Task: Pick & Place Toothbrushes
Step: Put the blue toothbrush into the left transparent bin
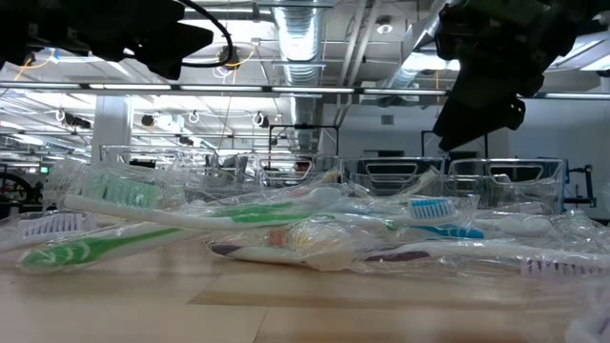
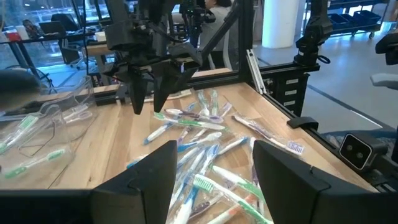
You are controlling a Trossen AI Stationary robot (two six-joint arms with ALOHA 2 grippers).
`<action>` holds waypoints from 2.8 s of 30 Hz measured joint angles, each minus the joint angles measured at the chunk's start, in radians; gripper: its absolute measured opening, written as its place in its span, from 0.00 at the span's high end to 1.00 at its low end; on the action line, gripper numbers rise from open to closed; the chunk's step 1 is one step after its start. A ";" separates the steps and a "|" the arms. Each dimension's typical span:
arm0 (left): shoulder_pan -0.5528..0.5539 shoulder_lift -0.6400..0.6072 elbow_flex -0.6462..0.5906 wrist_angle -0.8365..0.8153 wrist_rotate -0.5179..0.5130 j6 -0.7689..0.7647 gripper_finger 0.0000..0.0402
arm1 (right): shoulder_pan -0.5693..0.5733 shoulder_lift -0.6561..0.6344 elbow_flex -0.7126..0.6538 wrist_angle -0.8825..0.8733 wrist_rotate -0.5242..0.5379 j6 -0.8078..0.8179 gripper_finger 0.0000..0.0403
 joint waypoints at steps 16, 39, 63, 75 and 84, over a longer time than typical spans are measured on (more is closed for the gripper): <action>0.000 0.000 0.000 0.014 0.000 -0.003 0.49 | -0.017 0.076 0.002 0.057 0.011 -0.026 0.64; 0.000 0.000 0.000 0.014 0.000 -0.003 0.49 | -0.085 0.408 0.099 0.075 -0.103 0.007 0.60; 0.000 0.000 0.000 0.013 0.000 -0.003 0.49 | -0.102 0.415 0.145 -0.021 -0.162 -0.071 0.97; 0.000 0.000 0.000 0.013 0.000 -0.004 0.49 | -0.041 0.420 0.374 -0.504 -0.055 0.005 0.97; 0.000 0.000 0.001 0.013 0.000 -0.004 0.49 | 0.096 0.418 0.555 -0.765 0.158 0.055 0.97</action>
